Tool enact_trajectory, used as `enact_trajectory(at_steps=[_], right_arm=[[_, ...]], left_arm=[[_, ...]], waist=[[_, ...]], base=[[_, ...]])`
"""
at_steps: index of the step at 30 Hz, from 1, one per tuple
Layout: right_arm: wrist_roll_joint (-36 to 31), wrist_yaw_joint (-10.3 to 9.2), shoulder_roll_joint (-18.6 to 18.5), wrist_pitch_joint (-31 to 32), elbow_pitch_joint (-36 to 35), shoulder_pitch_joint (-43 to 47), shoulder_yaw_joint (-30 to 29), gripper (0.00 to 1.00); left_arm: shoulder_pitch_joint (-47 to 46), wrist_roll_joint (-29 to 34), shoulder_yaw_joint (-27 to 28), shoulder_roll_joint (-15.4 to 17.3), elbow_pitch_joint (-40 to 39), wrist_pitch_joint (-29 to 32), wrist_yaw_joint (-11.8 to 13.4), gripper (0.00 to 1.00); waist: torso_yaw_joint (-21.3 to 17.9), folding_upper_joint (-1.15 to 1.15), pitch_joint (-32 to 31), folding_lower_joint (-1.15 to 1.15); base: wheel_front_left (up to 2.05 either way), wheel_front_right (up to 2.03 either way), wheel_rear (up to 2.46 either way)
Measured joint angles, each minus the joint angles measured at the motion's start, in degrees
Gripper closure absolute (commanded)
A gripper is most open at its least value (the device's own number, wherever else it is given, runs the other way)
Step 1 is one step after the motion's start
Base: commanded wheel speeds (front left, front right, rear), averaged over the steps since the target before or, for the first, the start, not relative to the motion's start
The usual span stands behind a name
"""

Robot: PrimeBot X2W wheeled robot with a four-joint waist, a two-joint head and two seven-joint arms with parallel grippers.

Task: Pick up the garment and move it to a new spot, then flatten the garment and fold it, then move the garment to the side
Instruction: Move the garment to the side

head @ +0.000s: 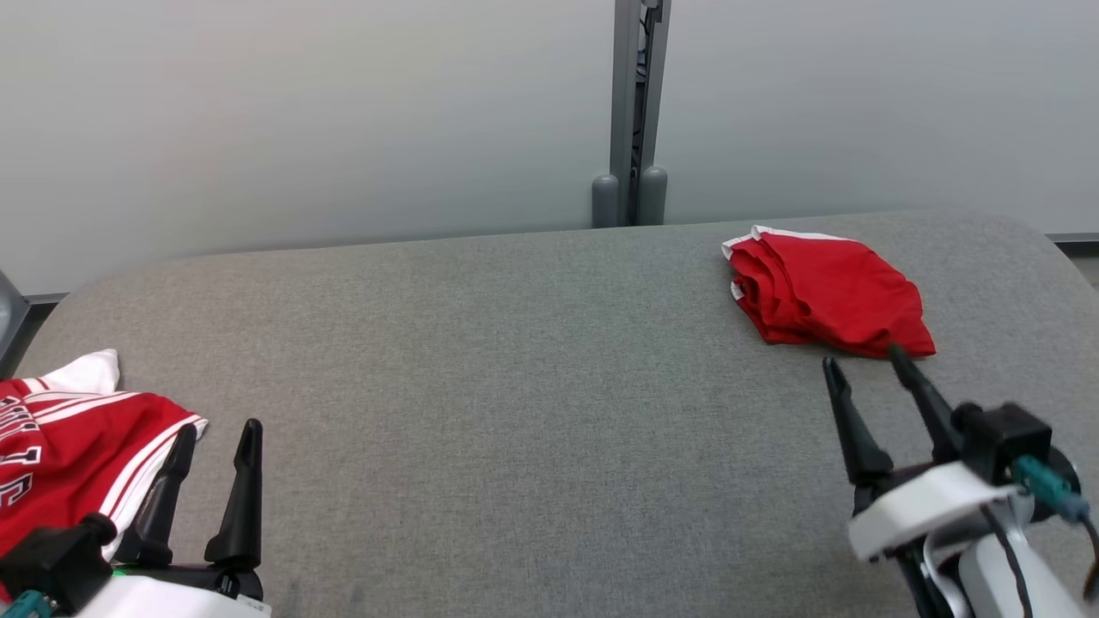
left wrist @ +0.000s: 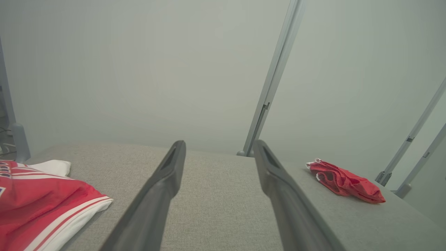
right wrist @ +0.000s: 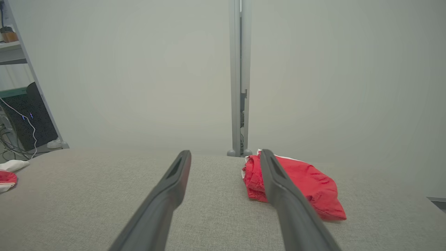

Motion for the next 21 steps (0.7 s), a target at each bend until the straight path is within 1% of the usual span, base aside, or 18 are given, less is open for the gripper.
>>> enact_trajectory(at_steps=[4,9,15,21], right_arm=[[-4.6,0.00,4.2,1.4,-7.2,7.2,-4.6,0.00],[-8.0,0.00,6.7,2.2,-13.5,13.0,-7.4,0.00],[-9.5,0.00,7.7,1.4,-17.5,16.8,-10.0,0.00],[-9.8,0.00,8.0,0.5,-19.5,18.2,-10.4,0.00]], left_arm=[[1.2,1.4,1.7,-1.7,0.3,0.0,-0.7,0.00],[1.6,5.4,4.2,-4.0,1.1,0.0,-1.9,0.00],[2.5,12.4,6.2,-6.5,1.9,0.0,-3.5,0.00],[2.8,16.9,7.6,-9.6,3.6,0.0,-5.3,0.00]], waist=[[0.4,0.00,0.1,0.00],[0.9,0.00,0.3,0.00],[1.1,0.00,0.2,0.00],[0.8,0.00,0.2,0.00]], base=[[0.00,0.00,0.00],[0.00,0.00,0.00],[0.00,0.00,0.00],[0.00,0.00,0.00]])
